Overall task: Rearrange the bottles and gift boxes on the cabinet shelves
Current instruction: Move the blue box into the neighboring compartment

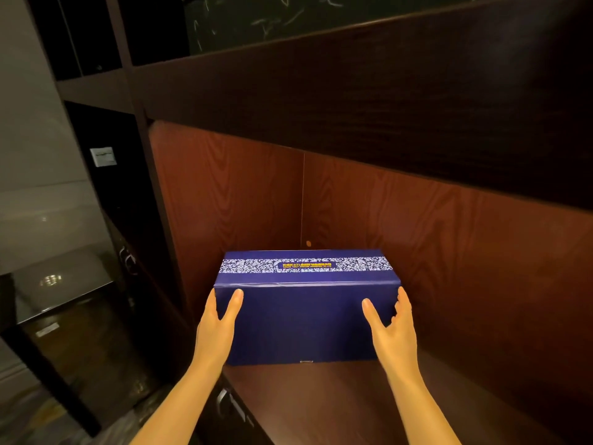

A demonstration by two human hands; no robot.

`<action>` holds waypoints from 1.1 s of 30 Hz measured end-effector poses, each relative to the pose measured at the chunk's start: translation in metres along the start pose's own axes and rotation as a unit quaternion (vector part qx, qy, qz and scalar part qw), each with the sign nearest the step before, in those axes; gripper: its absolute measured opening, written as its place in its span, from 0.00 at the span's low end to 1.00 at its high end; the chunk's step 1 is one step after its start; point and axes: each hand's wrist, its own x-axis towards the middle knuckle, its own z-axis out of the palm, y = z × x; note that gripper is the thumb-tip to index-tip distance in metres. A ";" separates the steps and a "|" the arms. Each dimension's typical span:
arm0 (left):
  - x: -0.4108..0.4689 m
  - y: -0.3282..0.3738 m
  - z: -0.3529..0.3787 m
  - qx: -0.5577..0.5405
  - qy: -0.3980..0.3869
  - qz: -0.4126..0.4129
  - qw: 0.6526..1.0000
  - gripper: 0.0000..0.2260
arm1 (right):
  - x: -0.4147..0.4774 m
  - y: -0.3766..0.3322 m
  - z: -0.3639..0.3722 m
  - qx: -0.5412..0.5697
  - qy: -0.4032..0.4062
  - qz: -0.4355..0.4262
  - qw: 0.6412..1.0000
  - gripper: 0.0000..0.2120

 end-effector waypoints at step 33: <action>-0.125 -0.017 0.010 0.071 0.028 -0.010 0.997 0.37 | 0.061 0.008 0.035 0.002 0.025 0.053 0.998 0.33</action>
